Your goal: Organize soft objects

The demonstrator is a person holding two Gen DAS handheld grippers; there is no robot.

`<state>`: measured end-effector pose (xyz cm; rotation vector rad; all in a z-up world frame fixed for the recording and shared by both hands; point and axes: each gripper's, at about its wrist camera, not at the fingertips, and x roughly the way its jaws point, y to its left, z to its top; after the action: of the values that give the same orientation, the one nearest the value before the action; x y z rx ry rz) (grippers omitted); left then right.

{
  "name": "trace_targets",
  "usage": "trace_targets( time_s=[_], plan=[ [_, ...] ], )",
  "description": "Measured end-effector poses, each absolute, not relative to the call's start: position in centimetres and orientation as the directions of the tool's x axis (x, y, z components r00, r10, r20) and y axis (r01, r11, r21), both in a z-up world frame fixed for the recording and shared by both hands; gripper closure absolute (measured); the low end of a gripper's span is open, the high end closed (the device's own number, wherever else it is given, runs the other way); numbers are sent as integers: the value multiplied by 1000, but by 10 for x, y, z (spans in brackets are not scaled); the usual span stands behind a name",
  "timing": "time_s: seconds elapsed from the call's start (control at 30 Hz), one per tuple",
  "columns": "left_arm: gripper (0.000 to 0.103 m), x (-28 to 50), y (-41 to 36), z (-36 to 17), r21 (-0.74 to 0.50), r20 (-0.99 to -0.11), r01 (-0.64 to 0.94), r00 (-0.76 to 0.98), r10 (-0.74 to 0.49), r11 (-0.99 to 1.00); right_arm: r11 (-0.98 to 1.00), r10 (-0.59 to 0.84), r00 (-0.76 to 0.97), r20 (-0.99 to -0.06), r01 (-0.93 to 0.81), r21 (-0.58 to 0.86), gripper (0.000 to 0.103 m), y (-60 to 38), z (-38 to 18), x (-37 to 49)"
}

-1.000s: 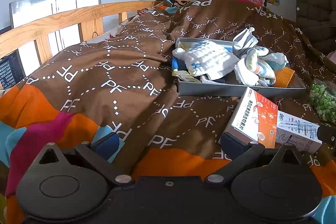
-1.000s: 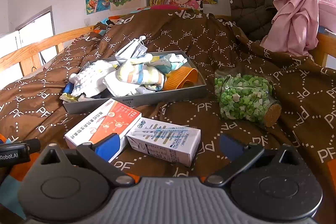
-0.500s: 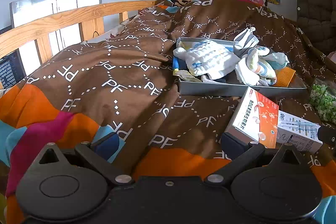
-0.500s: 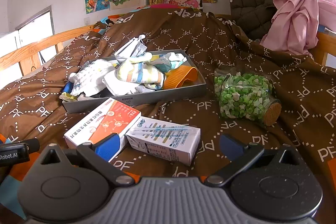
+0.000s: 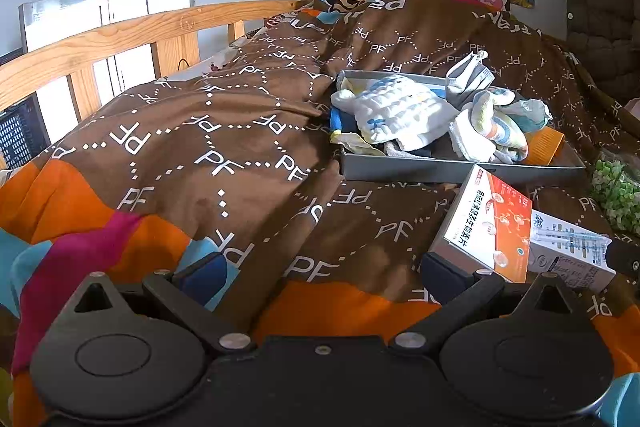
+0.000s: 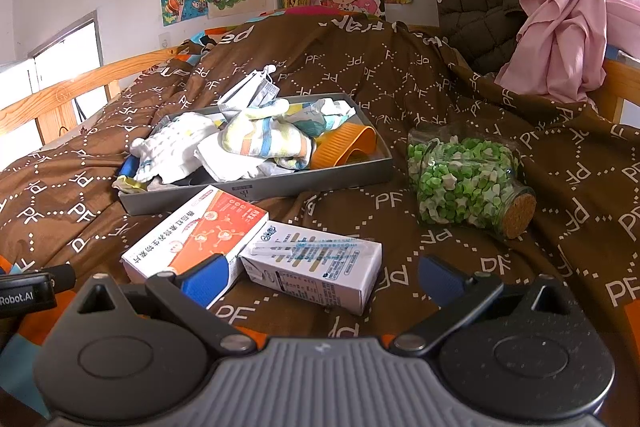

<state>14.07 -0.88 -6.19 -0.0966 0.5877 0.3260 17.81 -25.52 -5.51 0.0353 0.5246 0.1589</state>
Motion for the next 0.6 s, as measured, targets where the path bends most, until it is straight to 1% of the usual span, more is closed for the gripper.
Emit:
trace_targets(
  time_s=[0.6],
  plan=[
    [1, 140, -9, -63, 9, -566, -336, 775, 282, 942, 988, 157, 853, -498, -139, 74, 0, -255, -55, 179]
  ],
)
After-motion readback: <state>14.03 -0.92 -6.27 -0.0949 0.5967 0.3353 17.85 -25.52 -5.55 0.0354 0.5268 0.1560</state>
